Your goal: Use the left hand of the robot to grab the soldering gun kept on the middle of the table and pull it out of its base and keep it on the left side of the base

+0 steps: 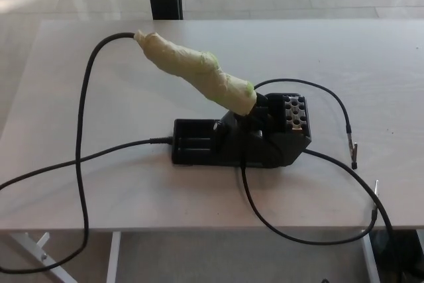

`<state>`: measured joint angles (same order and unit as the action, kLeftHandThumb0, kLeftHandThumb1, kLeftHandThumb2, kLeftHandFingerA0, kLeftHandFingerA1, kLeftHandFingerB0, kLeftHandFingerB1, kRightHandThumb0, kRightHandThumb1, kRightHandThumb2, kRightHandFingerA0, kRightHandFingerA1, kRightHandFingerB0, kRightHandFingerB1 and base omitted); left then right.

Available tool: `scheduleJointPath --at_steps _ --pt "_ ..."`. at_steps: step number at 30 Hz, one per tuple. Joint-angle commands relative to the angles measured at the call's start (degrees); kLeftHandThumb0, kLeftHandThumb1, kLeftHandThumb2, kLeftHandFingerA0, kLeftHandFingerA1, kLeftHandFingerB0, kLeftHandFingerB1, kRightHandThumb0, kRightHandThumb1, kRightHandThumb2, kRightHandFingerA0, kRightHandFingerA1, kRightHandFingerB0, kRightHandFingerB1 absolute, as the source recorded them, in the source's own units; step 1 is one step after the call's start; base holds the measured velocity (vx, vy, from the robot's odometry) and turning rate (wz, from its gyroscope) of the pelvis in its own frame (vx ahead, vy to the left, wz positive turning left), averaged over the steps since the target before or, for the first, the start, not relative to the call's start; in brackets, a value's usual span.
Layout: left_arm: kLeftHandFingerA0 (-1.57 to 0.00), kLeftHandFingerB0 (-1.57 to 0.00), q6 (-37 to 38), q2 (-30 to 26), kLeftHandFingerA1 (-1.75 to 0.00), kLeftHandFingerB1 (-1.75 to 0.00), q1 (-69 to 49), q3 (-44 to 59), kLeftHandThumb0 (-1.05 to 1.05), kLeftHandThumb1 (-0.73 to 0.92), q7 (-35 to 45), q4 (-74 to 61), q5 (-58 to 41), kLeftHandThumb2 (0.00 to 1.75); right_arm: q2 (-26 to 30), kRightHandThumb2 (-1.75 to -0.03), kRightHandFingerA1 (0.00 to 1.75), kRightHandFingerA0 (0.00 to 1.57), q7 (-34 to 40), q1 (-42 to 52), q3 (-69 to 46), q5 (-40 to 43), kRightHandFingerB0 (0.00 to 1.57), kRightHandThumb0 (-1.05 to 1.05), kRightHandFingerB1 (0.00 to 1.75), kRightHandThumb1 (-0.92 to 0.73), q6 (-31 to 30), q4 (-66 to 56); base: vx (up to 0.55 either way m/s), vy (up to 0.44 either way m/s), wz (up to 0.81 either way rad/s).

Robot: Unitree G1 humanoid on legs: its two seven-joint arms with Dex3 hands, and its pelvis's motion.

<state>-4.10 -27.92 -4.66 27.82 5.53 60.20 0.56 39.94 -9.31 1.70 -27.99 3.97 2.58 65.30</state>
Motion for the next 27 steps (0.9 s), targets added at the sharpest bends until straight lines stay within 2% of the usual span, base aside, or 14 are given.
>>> scheduleJointPath --at_steps 1,2,3,4,5,10,11,13,14,15,23,24,25,27 --pt "-0.63 -0.62 -6.9 -0.3 -1.31 -0.86 6.8 14.3 -0.5 0.71 -12.8 -7.7 -13.7 0.6 2.0 -0.61 0.52 0.26 -3.3 -1.0 -2.2 3.8 0.17 -0.52 0.28 -0.66 2.2 2.7 0.0 0.0 0.0" --pt "-0.63 -0.62 -7.1 -0.1 -1.31 -0.86 6.8 14.6 -0.5 0.71 -12.8 -7.8 -13.4 0.6 2.1 -0.61 0.52 0.26 -3.3 -0.9 -2.2 3.8 0.17 -0.52 0.28 -0.66 2.2 2.8 0.0 0.0 0.0" --pt "-0.28 -0.62 -6.8 -0.8 -1.18 -0.78 9.6 16.5 -0.48 0.72 -12.7 -11.0 -14.7 0.6 2.0 -0.83 0.59 0.25 -3.1 -1.2 -2.5 4.1 0.11 -0.56 0.42 -0.49 2.1 3.2 0.0 0.0 0.0" --pt "-0.23 -0.55 -5.0 -0.9 -1.11 -0.74 10.6 16.9 -0.49 0.72 -11.4 -13.4 -14.9 0.6 2.1 -0.61 0.55 0.27 -3.1 -1.1 -2.4 4.1 0.18 -0.51 0.29 -0.65 2.1 3.1 0.0 0.0 0.0" --pt "-0.14 -0.39 -6.3 -1.9 -0.94 -0.66 13.8 17.5 -0.5 0.73 -11.4 -16.1 -15.3 0.58 2.1 -0.83 0.58 0.23 -3.1 -1.1 -2.3 4.0 0.11 -0.55 0.42 -0.5 2.4 3.1 0.0 0.0 0.0" --pt "-0.18 -0.37 -10.5 -3.4 -1.05 -0.73 21.0 15.5 -0.62 0.68 -12.3 -28.9 -12.3 0.58 2.2 -0.83 0.58 0.24 -2.7 -1.7 -2.0 3.5 0.12 -0.56 0.42 -0.5 2.2 3.7 0.0 0.0 0.0" --pt "-0.48 -0.65 -13.2 -4.0 -1.03 -0.83 26.8 10.9 -0.67 0.67 -15.2 -34.8 -7.6 0.6 2.4 -0.83 0.58 0.23 -3.0 -1.6 -2.2 3.7 0.12 -0.55 0.42 -0.5 2.4 3.6 0.0 0.0 0.0" --pt "-0.17 -0.49 -16.9 -3.7 -0.81 -0.64 33.3 6.5 -0.5 0.72 -15.0 -39.6 -5.5 0.59 2.6 -0.83 0.58 0.24 -3.3 -1.1 -2.4 3.8 0.12 -0.56 0.42 -0.5 2.3 3.5 0.0 0.0 0.0" --pt "-0.09 -0.21 -18.8 -3.2 -0.64 -0.57 36.6 4.0 -0.52 0.55 -13.8 -42.5 -5.2 0.87 2.6 -0.83 0.58 0.23 -3.2 -1.1 -2.2 3.6 0.12 -0.56 0.42 -0.5 2.6 3.6 0.0 0.0 0.0" --pt "-0.05 -0.17 -21.1 -2.2 -0.67 -0.47 40.0 2.2 -0.46 0.7 -14.7 -44.1 -4.4 0.61 2.5 -0.83 0.59 0.25 -3.1 -1.0 -2.3 3.7 0.13 -0.56 0.42 -0.5 2.5 3.6 0.0 0.0 0.0" --pt "-0.21 -0.25 -25.2 3.5 -0.43 -0.35 56.3 -13.8 -0.44 0.71 -12.6 -43.5 3.2 0.61 2.9 -0.85 0.62 0.28 -3.0 -1.2 -2.3 3.6 0.15 -0.56 0.44 -0.5 1.8 3.4 0.0 0.0 0.0" --pt "-0.12 -0.23 -22.7 5.4 -0.43 -0.37 57.9 -17.2 -0.45 0.69 -12.2 -41.8 4.9 0.61 3.0 -0.59 0.58 0.28 -3.0 -1.1 -2.0 3.3 0.23 -0.52 0.32 -0.66 2.5 3.7 0.0 0.0 0.0" --pt "-0.08 -0.16 -23.5 6.1 -0.51 -0.45 58.8 -21.4 -0.53 0.57 -10.9 -42.4 7.7 0.82 3.0 -0.85 0.63 0.29 -3.4 -1.0 -2.4 3.7 0.16 -0.58 0.44 -0.5 2.5 3.7 0.0 0.0 0.0" --pt "-0.08 -0.16 -24.0 5.9 -0.51 -0.45 58.8 -21.8 -0.53 0.57 -11.3 -42.6 7.4 0.82 3.1 -0.85 0.63 0.29 -3.5 -1.1 -2.4 3.6 0.16 -0.58 0.44 -0.5 2.5 3.7 0.0 0.0 0.0"
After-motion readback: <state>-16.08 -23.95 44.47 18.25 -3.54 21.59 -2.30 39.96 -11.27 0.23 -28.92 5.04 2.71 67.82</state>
